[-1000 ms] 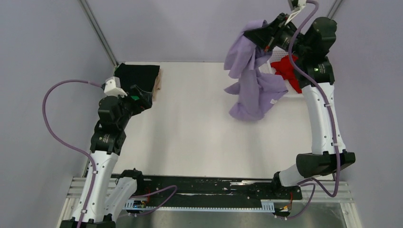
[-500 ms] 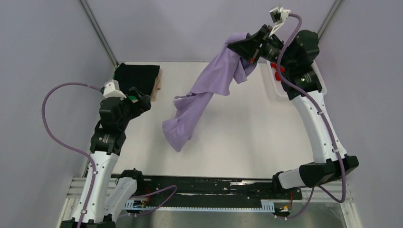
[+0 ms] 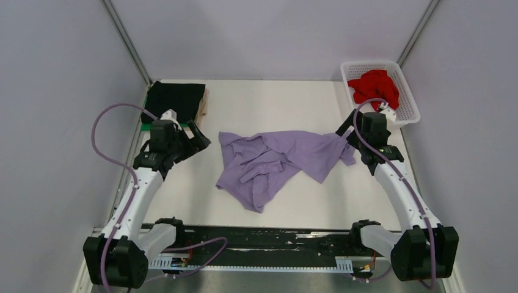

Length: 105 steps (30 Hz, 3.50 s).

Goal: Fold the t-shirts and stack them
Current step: Move the tshirt to the center of the board, then flatten out the tshirt

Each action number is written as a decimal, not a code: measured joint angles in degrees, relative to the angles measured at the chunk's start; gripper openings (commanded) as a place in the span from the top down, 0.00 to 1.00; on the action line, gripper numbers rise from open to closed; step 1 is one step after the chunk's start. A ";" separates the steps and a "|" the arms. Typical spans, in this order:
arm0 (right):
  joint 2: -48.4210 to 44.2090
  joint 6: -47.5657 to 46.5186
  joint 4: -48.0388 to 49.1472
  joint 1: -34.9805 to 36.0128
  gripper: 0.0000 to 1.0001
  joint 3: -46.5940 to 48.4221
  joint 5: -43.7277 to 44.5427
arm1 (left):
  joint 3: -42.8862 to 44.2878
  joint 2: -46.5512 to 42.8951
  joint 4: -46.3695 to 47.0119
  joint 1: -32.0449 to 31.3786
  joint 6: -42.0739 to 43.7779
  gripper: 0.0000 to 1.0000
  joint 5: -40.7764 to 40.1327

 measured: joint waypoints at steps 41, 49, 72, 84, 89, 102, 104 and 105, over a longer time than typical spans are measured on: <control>-4.44 3.50 0.02 7.93 0.01 -13.05 -12.20 | 17.59 54.93 18.88 -0.31 -0.79 0.83 17.42; 2.40 4.15 -1.18 16.85 0.12 -13.00 -7.98 | 18.34 56.08 19.41 -0.96 1.51 1.00 17.29; 21.99 10.32 -7.10 20.68 0.85 -4.04 3.78 | 5.84 40.06 23.71 -4.37 4.15 1.00 17.25; 13.35 11.52 -7.26 21.03 1.00 0.37 16.00 | 6.54 29.64 22.34 -5.05 4.35 1.00 12.41; -4.24 7.80 -5.86 21.03 1.00 1.97 18.34 | 10.88 20.41 18.78 -7.72 5.40 1.00 6.73; -26.82 -2.19 -3.78 21.03 1.00 17.70 3.48 | 28.74 -4.09 5.66 -11.56 7.58 1.00 -6.34; -27.87 -3.19 -3.82 21.03 1.00 21.05 -0.04 | 33.07 -5.38 4.11 -11.58 8.37 1.00 -6.99; -28.06 -3.56 -3.76 21.03 1.00 22.51 -1.55 | 35.01 -5.73 3.23 -11.58 8.76 1.00 -7.10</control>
